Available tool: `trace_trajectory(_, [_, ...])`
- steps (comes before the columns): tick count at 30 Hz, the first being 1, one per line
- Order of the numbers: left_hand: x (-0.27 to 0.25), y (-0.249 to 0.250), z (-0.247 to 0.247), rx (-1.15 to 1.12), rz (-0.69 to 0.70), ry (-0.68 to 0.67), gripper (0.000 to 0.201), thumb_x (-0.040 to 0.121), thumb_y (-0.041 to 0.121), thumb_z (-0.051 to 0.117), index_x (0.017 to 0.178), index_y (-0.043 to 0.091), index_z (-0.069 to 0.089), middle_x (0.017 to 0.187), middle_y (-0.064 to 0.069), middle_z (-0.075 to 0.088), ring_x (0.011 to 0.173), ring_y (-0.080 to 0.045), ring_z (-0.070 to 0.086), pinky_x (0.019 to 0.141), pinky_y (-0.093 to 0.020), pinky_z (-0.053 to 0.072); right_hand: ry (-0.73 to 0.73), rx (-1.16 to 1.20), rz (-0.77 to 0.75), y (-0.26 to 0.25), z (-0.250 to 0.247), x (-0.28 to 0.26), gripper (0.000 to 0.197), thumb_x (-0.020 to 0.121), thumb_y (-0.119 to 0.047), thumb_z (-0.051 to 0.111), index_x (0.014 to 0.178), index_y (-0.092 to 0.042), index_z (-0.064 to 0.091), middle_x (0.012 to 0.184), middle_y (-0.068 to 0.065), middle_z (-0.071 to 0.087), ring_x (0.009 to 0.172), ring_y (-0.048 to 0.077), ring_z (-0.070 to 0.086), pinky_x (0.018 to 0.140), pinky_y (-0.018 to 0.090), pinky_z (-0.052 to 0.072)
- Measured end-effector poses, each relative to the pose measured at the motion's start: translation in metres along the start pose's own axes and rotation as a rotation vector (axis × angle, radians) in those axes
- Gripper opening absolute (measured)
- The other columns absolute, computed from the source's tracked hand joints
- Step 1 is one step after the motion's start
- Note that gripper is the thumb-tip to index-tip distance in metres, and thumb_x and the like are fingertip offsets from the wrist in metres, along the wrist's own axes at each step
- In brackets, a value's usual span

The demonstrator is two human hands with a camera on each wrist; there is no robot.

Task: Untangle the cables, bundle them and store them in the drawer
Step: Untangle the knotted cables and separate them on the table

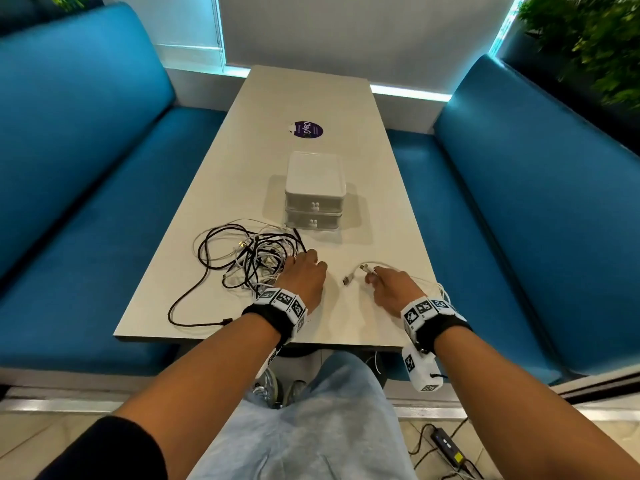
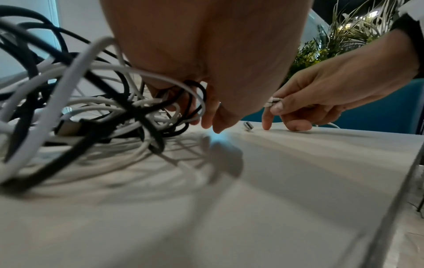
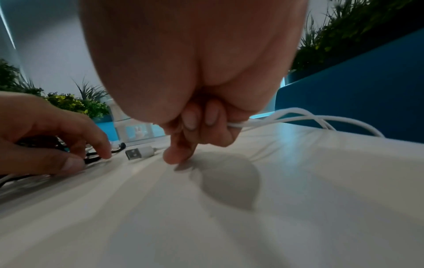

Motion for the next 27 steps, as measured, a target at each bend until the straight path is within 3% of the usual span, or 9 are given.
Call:
trace_trajectory(3, [-0.003, 0.002, 0.001, 0.048, -0.036, 0.007, 0.035, 0.083, 0.006, 0.052, 0.117, 0.011, 0.057, 0.127, -0.011, 0.046, 0.118, -0.033, 0.039, 0.098, -0.043, 0.033, 0.01, -0.031, -0.015, -0.004, -0.003, -0.001, 0.036, 0.104, -0.032, 0.034, 0.129, -0.018, 0.056, 0.128, 0.012, 0.062, 0.117, 0.033, 0.056, 0.093, 0.033, 0.041])
trace_trajectory(6, [-0.005, 0.005, -0.002, 0.054, -0.074, 0.006, 0.034, 0.082, 0.005, 0.049, 0.115, 0.011, 0.054, 0.121, -0.012, 0.047, 0.115, -0.033, 0.038, 0.096, -0.042, 0.031, 0.014, -0.022, -0.061, -0.007, 0.001, 0.0, 0.032, 0.104, -0.035, 0.035, 0.125, -0.024, 0.056, 0.118, 0.012, 0.066, 0.108, 0.033, 0.06, 0.09, 0.037, 0.046])
trace_trajectory(9, [-0.006, 0.007, -0.003, 0.068, -0.091, 0.01, 0.036, 0.081, 0.004, 0.046, 0.117, 0.011, 0.051, 0.12, -0.011, 0.049, 0.114, -0.033, 0.039, 0.095, -0.042, 0.03, -0.041, -0.032, -0.084, -0.011, 0.006, 0.003, 0.033, 0.104, -0.035, 0.036, 0.12, -0.016, 0.058, 0.117, 0.013, 0.063, 0.105, 0.032, 0.059, 0.088, 0.036, 0.044])
trace_trajectory(14, [-0.006, 0.008, -0.003, 0.089, -0.091, -0.018, 0.037, 0.083, 0.006, 0.048, 0.119, 0.013, 0.05, 0.121, -0.009, 0.051, 0.118, -0.032, 0.039, 0.098, -0.045, 0.029, 0.01, 0.015, -0.099, -0.013, 0.009, 0.014, 0.029, 0.104, -0.025, 0.038, 0.119, -0.008, 0.056, 0.131, 0.01, 0.048, 0.11, 0.031, 0.056, 0.092, 0.034, 0.043])
trace_trajectory(17, [-0.004, 0.003, -0.006, 0.036, -0.089, -0.039, 0.038, 0.083, 0.004, 0.049, 0.12, 0.012, 0.049, 0.124, -0.009, 0.05, 0.121, -0.032, 0.038, 0.1, -0.045, 0.031, 0.048, -0.008, 0.028, -0.002, 0.005, 0.022, 0.032, 0.102, -0.016, 0.04, 0.131, -0.011, 0.051, 0.146, 0.013, 0.037, 0.118, 0.033, 0.055, 0.098, 0.035, 0.042])
trace_trajectory(22, [-0.004, 0.001, -0.004, -0.028, -0.138, -0.045, 0.052, 0.081, 0.004, 0.056, 0.13, 0.008, 0.042, 0.139, -0.015, 0.037, 0.127, -0.034, 0.035, 0.104, -0.044, 0.031, 0.038, -0.067, 0.398, 0.017, -0.015, 0.014, 0.042, 0.101, -0.021, 0.037, 0.14, -0.006, 0.045, 0.16, 0.024, 0.007, 0.119, 0.041, 0.056, 0.091, 0.043, 0.047])
trace_trajectory(25, [0.001, 0.002, -0.003, -0.06, -0.197, -0.09, 0.061, 0.082, 0.01, 0.056, 0.138, 0.002, 0.033, 0.14, -0.017, 0.036, 0.127, -0.035, 0.035, 0.103, -0.044, 0.032, 0.091, -0.047, 0.399, 0.022, -0.025, 0.013, 0.037, 0.099, -0.021, 0.039, 0.129, -0.003, 0.051, 0.157, 0.022, 0.021, 0.11, 0.04, 0.06, 0.088, 0.044, 0.05])
trace_trajectory(26, [0.003, 0.002, -0.004, -0.063, -0.212, -0.105, 0.061, 0.083, 0.011, 0.054, 0.139, 0.001, 0.033, 0.139, -0.017, 0.038, 0.126, -0.035, 0.036, 0.102, -0.043, 0.033, 0.133, -0.021, 0.322, 0.021, -0.024, 0.015, 0.033, 0.098, -0.018, 0.039, 0.125, -0.006, 0.053, 0.151, 0.019, 0.034, 0.105, 0.038, 0.061, 0.086, 0.044, 0.051])
trace_trajectory(27, [0.006, 0.002, -0.005, -0.065, -0.219, -0.118, 0.057, 0.083, 0.011, 0.053, 0.136, 0.001, 0.036, 0.136, -0.017, 0.041, 0.124, -0.036, 0.038, 0.1, -0.044, 0.034, 0.159, 0.004, 0.229, 0.017, -0.023, 0.015, 0.031, 0.097, -0.015, 0.039, 0.122, -0.018, 0.056, 0.139, 0.014, 0.048, 0.101, 0.036, 0.062, 0.085, 0.042, 0.052])
Point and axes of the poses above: each hand's wrist, its own x-axis towards the middle knuckle, its own z-axis out of the palm, y = z × x, the point moved 4 cm from there along x, towards the middle knuckle
